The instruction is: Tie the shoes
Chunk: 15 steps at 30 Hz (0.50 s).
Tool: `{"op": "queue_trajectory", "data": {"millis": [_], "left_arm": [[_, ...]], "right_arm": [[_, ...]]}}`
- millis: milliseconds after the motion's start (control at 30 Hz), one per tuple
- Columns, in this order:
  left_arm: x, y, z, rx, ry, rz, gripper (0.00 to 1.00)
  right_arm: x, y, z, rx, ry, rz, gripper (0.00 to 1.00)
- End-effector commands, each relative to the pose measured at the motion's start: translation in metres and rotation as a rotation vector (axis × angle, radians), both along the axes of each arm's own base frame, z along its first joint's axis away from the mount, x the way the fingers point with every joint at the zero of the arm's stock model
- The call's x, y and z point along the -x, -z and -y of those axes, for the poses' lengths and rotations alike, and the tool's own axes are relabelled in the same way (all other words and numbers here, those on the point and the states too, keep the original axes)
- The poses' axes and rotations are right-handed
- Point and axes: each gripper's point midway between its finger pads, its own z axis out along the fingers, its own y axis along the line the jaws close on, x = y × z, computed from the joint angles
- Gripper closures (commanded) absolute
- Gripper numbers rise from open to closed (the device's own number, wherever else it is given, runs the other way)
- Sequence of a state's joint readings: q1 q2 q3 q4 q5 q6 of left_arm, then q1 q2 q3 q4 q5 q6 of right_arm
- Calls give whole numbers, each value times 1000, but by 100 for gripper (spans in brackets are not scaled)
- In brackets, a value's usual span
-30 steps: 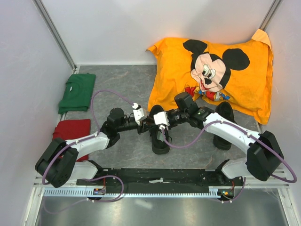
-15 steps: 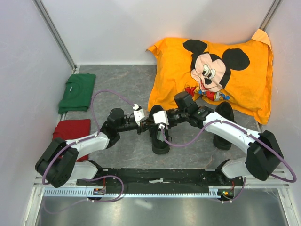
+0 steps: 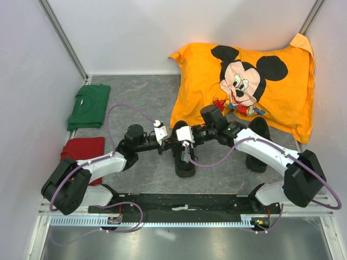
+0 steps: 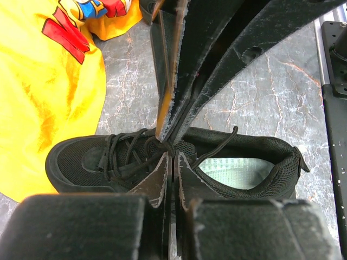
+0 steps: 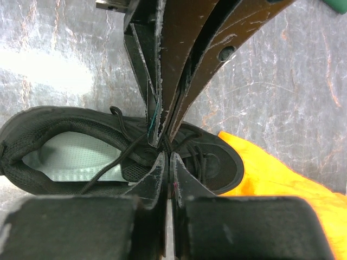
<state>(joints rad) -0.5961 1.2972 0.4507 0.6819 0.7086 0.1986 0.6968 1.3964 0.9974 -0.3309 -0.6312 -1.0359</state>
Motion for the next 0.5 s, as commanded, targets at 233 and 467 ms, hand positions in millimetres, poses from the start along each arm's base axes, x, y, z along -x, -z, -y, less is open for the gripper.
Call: {"op": "queue_trajectory", "data": {"millis": [233,467], "left_arm": [[-6,2,-5,30,-45,-4,98],[-7,1,-3,33,-37,-4,98]], "right_arm": [[-36,-51,3,-157,325,-380,66],[-34,-31,4,-91,426,-640,69]]}}
